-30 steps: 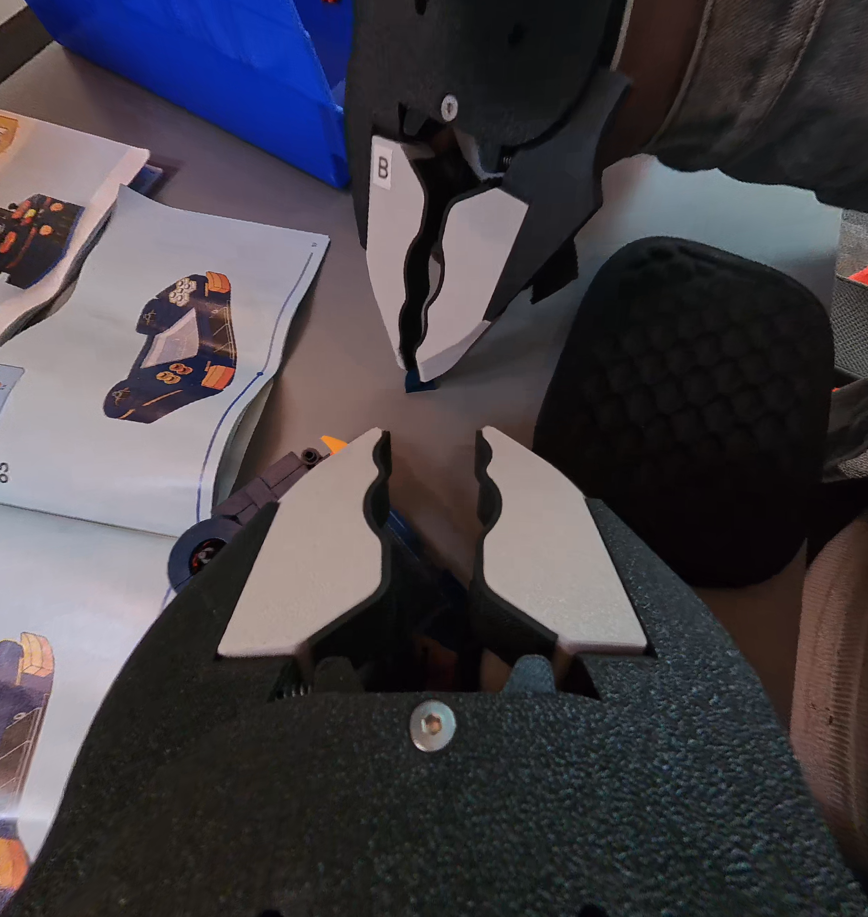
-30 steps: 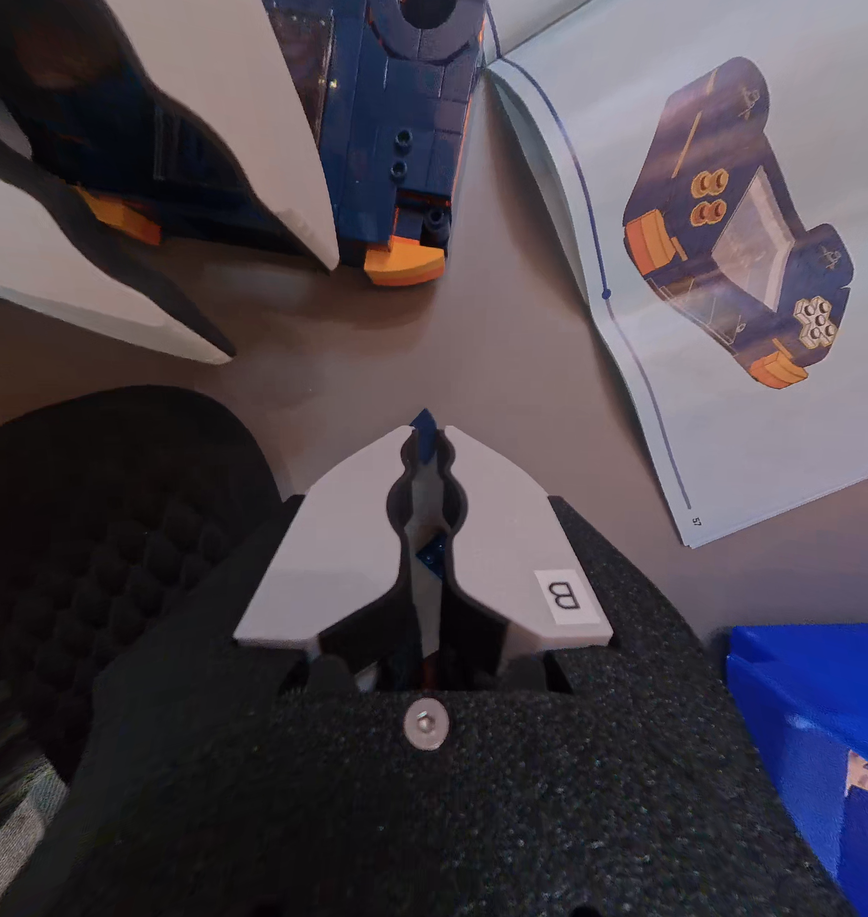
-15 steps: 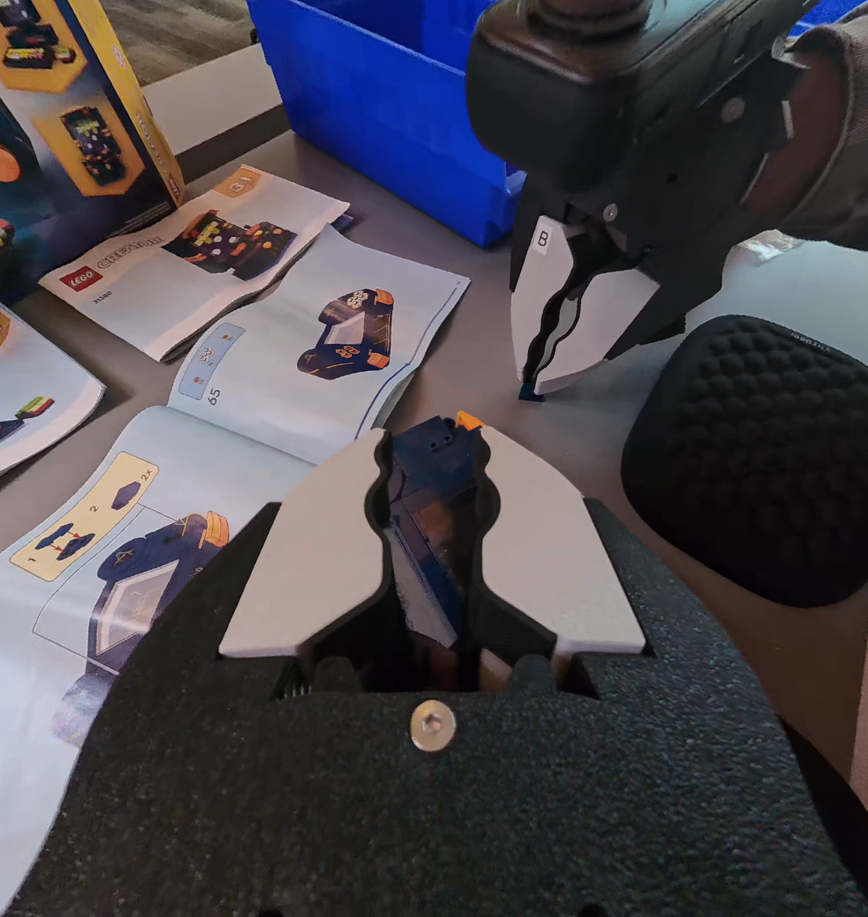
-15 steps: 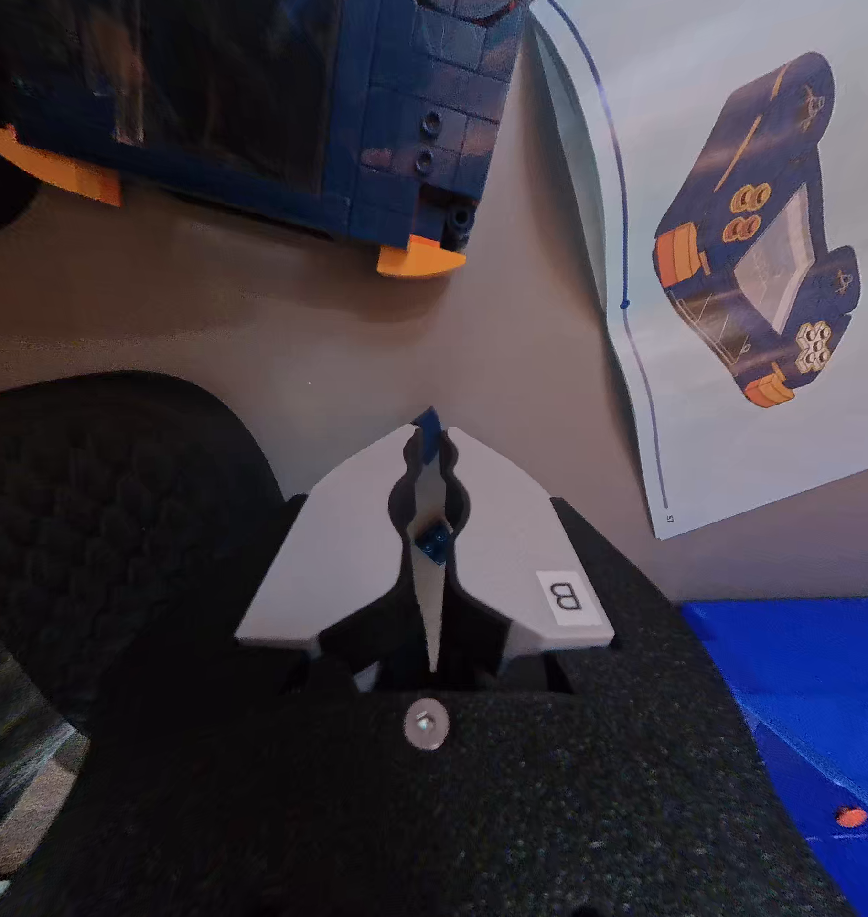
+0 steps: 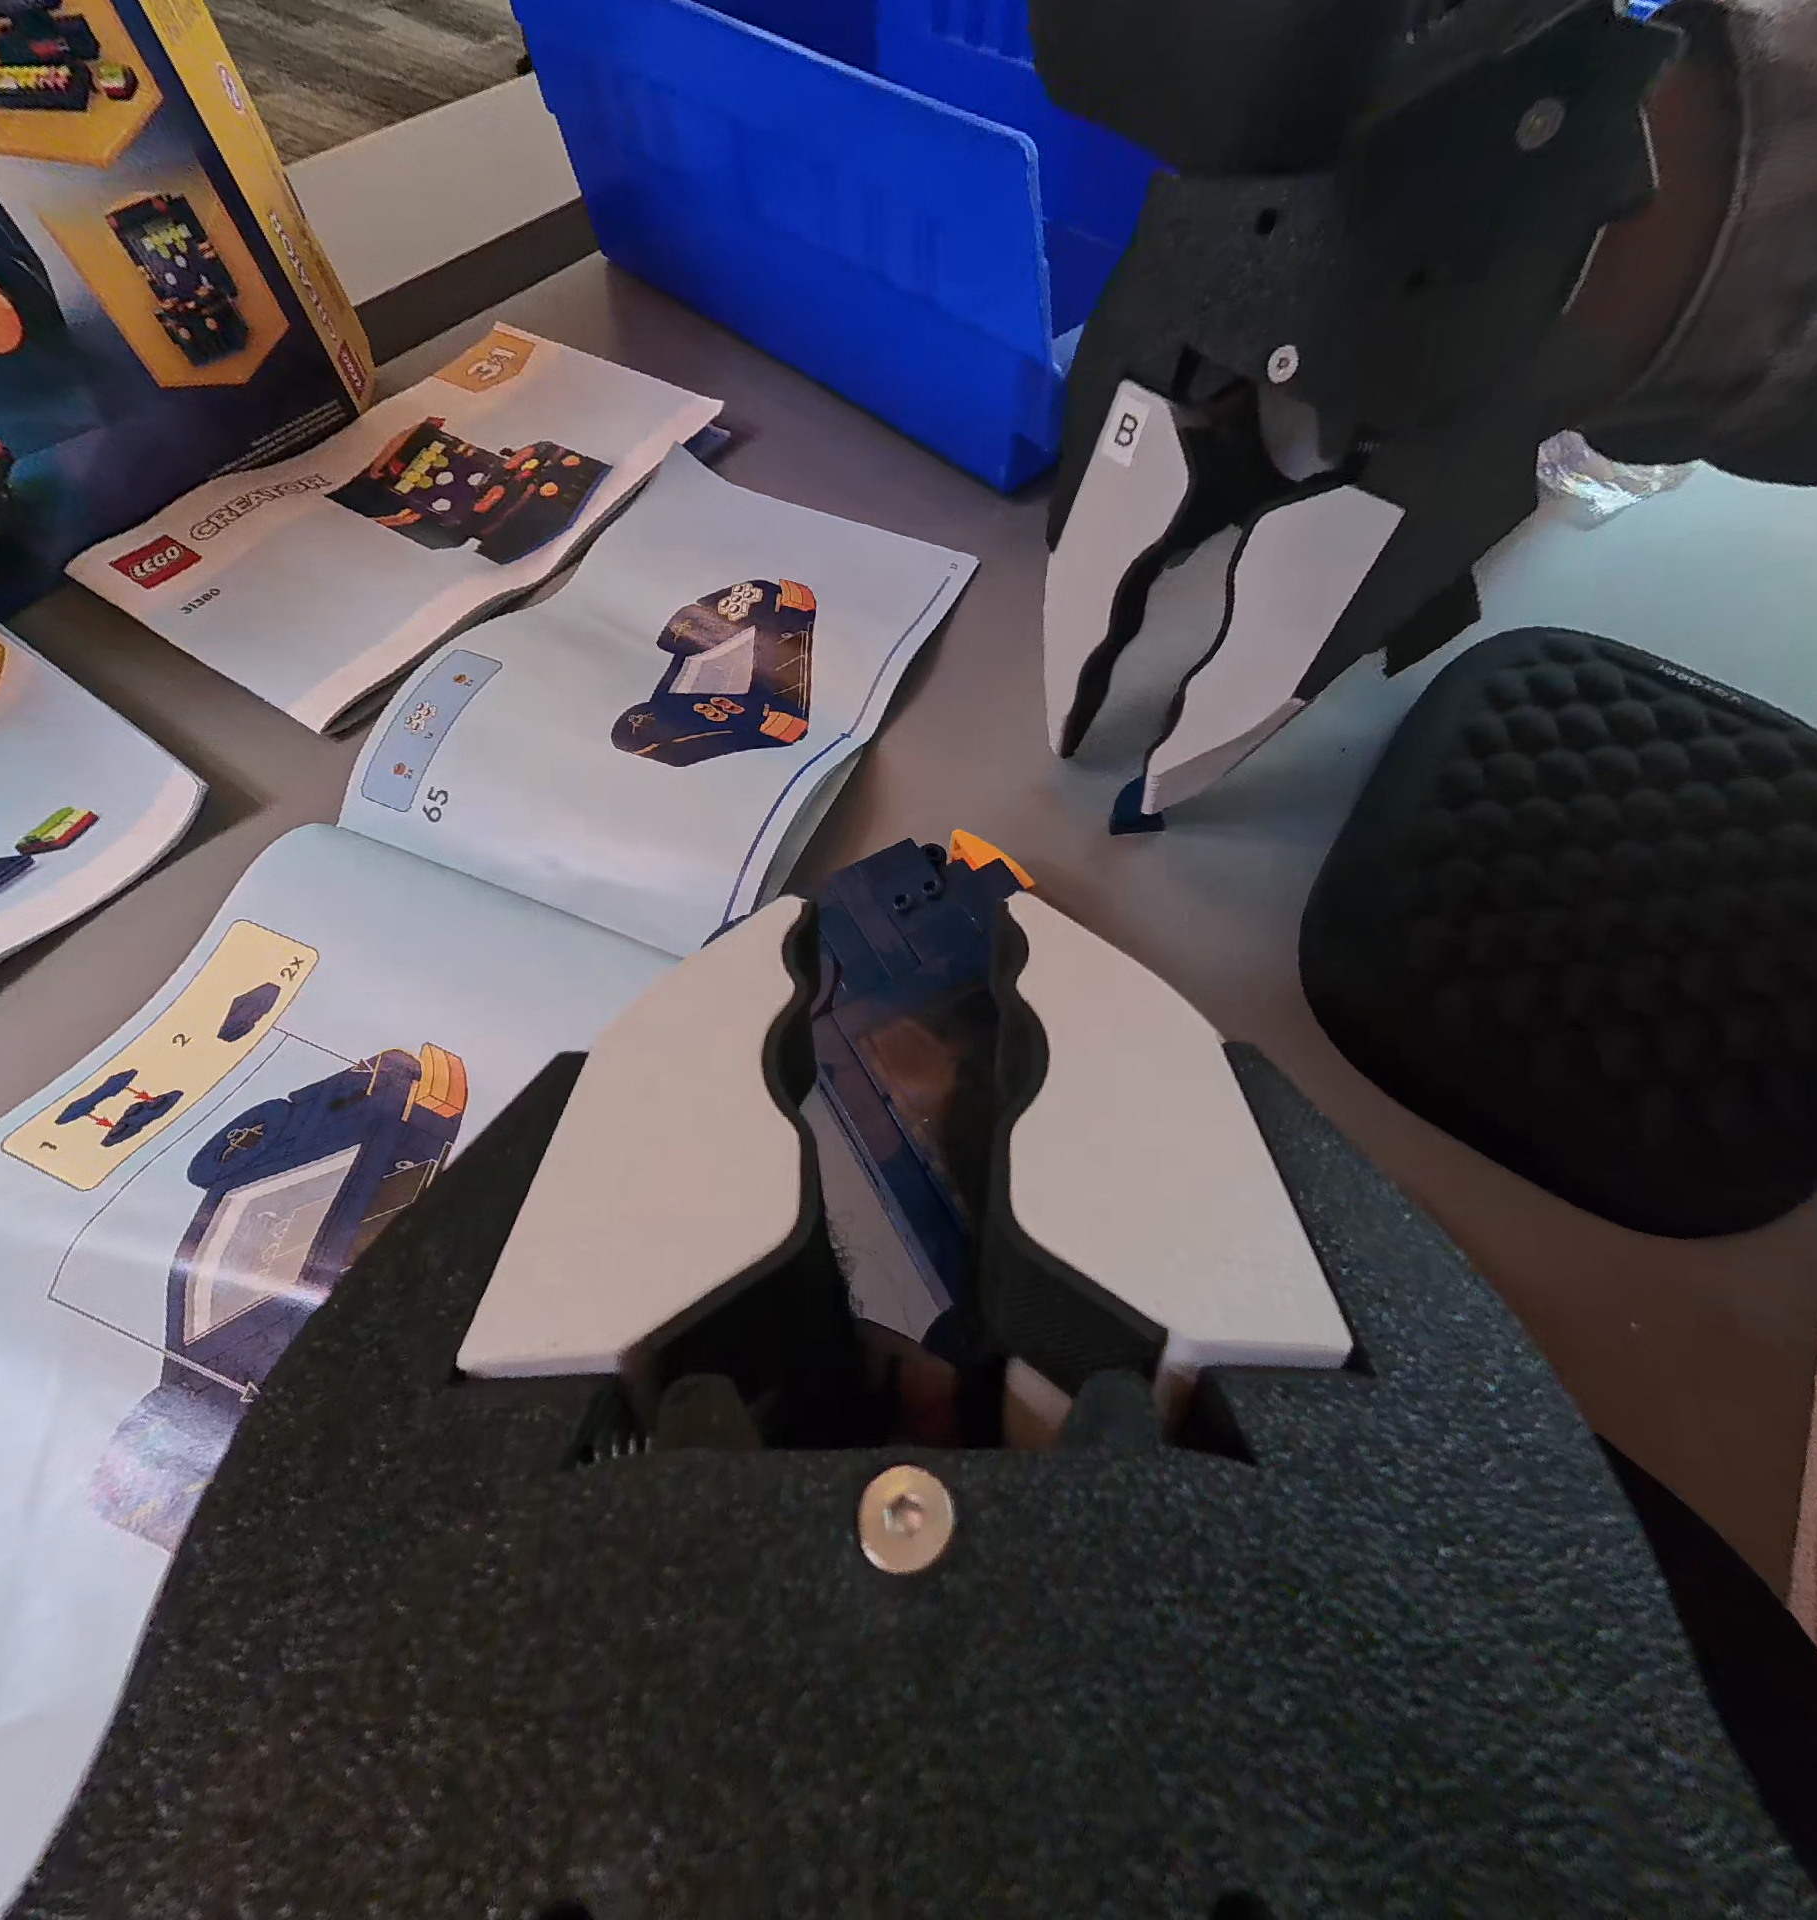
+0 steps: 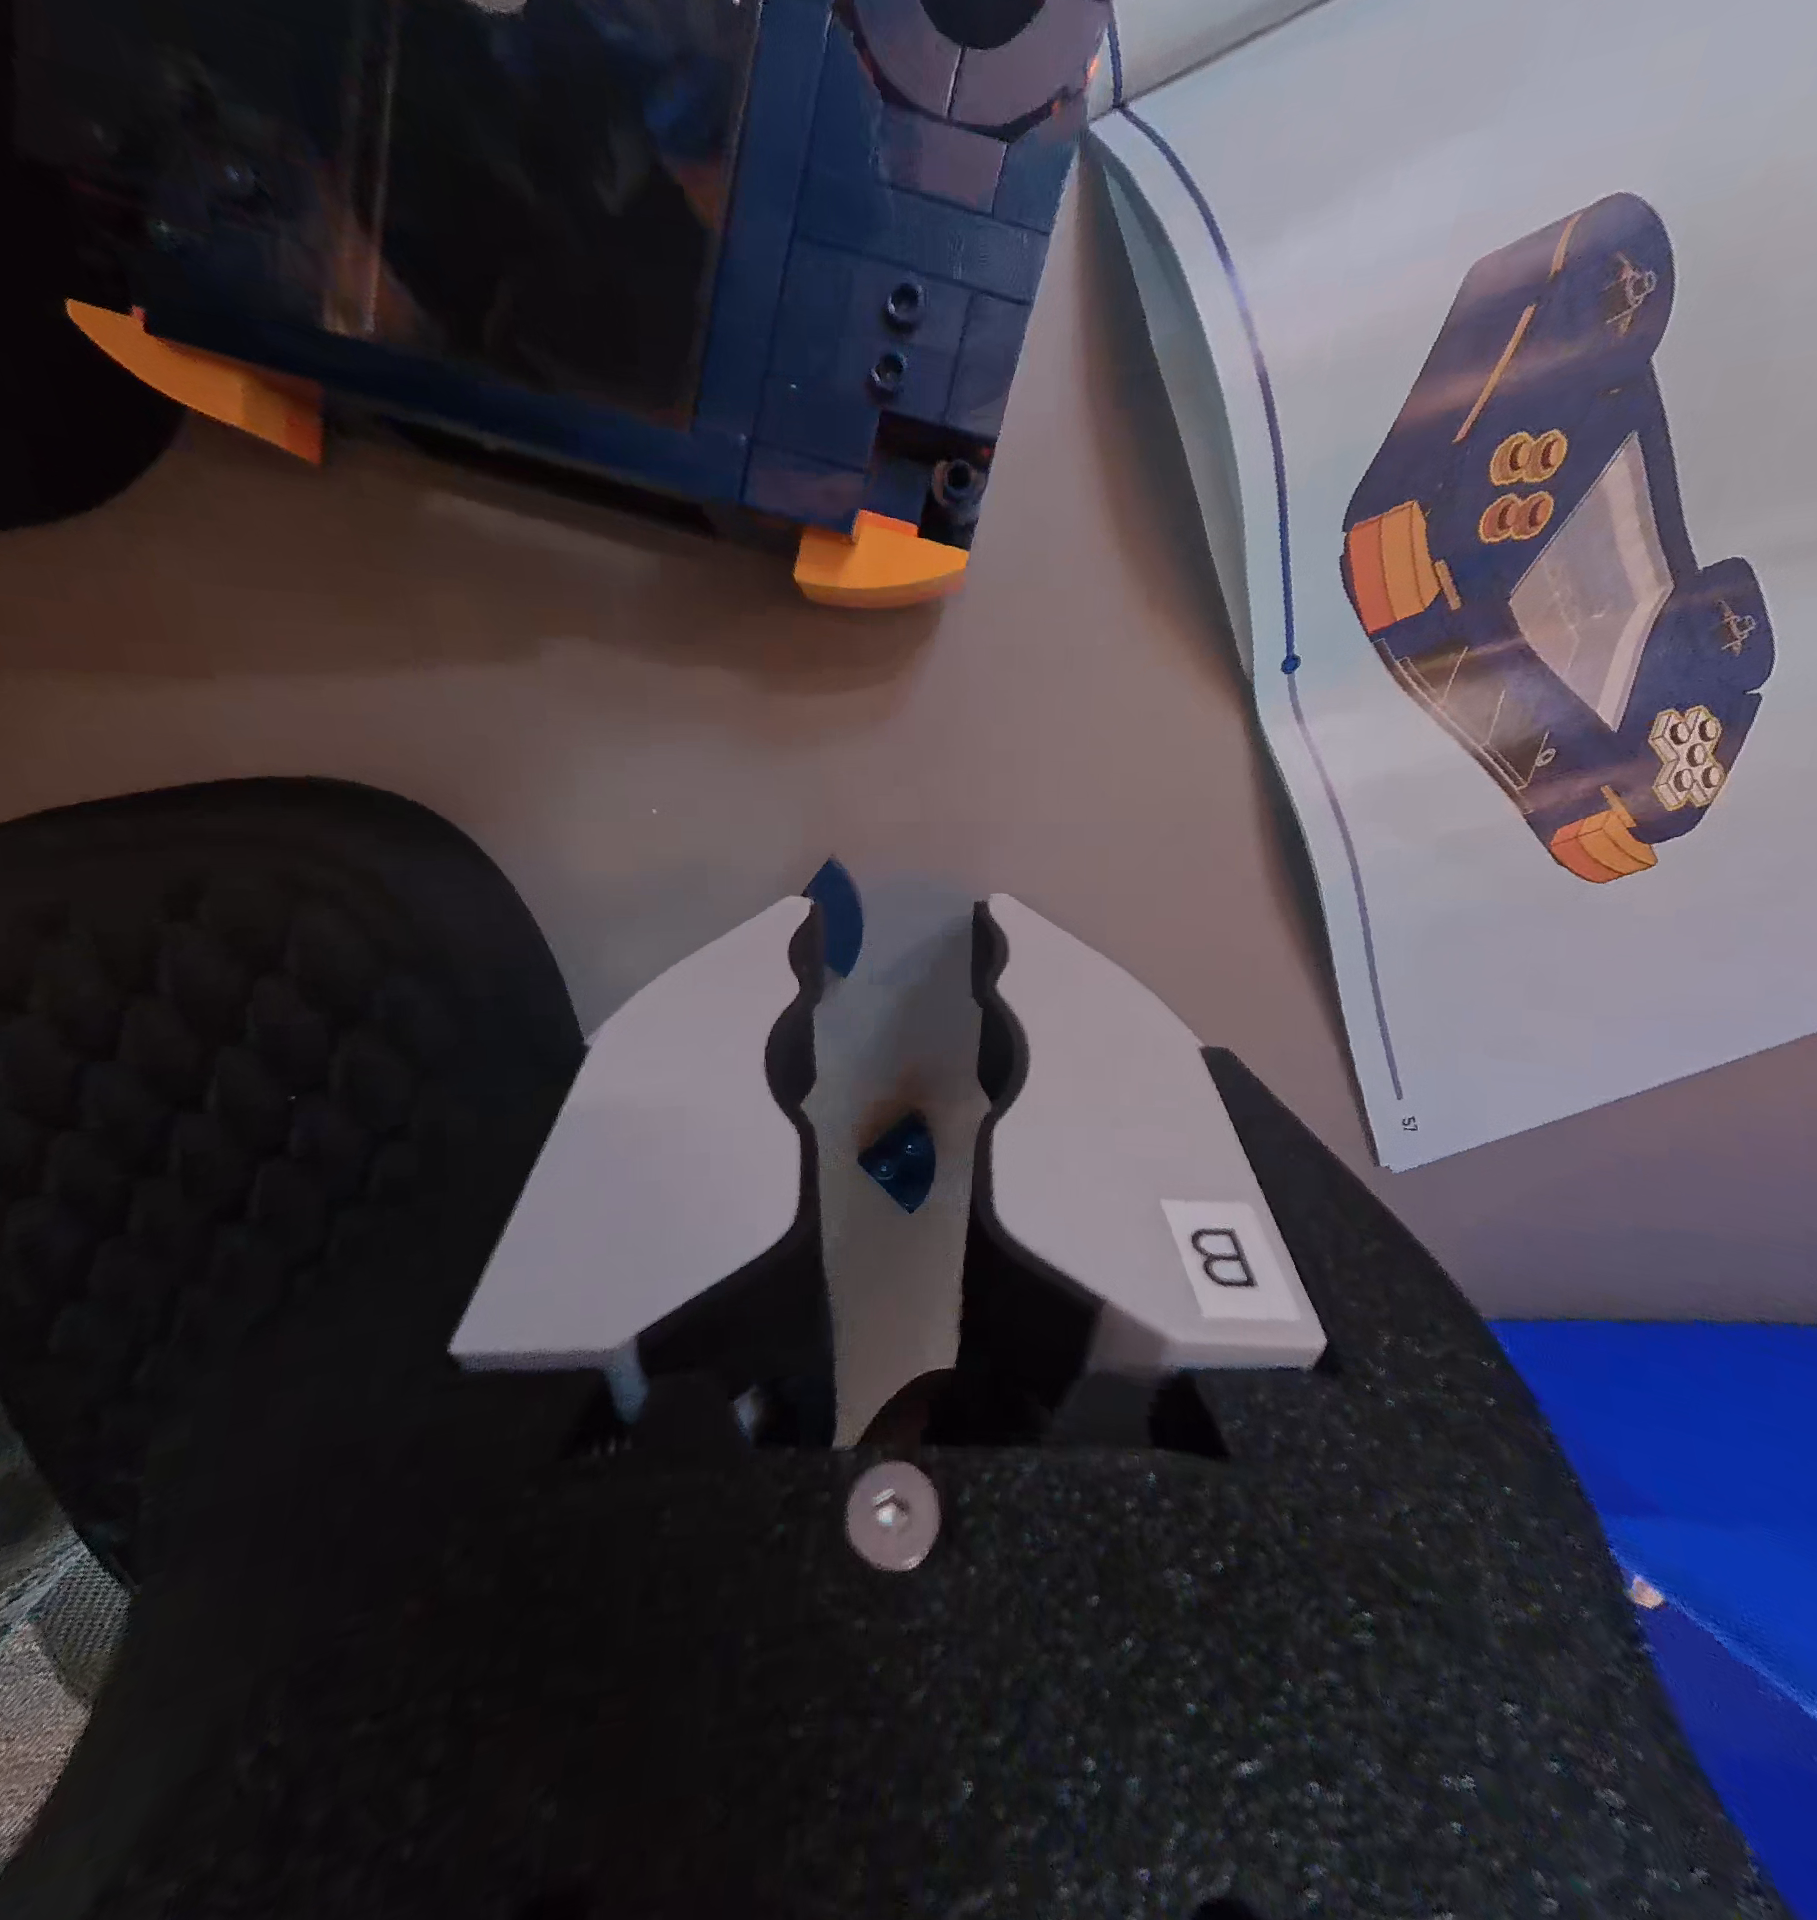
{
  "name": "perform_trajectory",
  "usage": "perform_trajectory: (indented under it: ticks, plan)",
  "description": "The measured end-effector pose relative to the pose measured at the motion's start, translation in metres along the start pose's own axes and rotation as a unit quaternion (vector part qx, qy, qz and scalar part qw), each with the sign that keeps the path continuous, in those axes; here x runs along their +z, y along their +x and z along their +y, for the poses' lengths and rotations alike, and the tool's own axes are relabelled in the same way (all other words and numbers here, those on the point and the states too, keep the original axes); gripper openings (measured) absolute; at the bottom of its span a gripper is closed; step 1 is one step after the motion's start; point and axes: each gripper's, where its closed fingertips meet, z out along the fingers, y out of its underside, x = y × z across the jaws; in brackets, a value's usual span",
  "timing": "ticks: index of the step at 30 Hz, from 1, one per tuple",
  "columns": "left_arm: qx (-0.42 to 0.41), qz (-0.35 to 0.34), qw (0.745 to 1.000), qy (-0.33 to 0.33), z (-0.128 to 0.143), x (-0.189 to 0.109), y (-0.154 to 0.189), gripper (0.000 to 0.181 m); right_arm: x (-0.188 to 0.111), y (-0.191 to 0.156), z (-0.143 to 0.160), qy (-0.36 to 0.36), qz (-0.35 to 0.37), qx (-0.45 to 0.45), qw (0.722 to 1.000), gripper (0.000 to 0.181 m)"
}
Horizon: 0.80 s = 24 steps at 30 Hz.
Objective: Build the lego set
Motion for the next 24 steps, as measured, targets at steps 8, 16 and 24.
perform_trajectory:
  ticks: [8,16,24]
  plan:
    - [-0.001,0.003,1.000,-0.001,0.0026,0.0020,-0.0006,0.032,0.0012,-0.0032,-0.0013,0.008,-0.006,-0.010,1.000,0.042]
    - [-0.001,0.009,1.000,0.003,0.0013,-0.0001,0.0012,0.032,0.0030,-0.0013,-0.0044,0.020,-0.011,0.005,1.000,0.051]
    - [0.001,0.005,1.000,0.008,0.0017,-0.0027,0.0054,0.032,0.0000,-0.0013,-0.0019,0.041,-0.011,0.012,0.999,0.056]
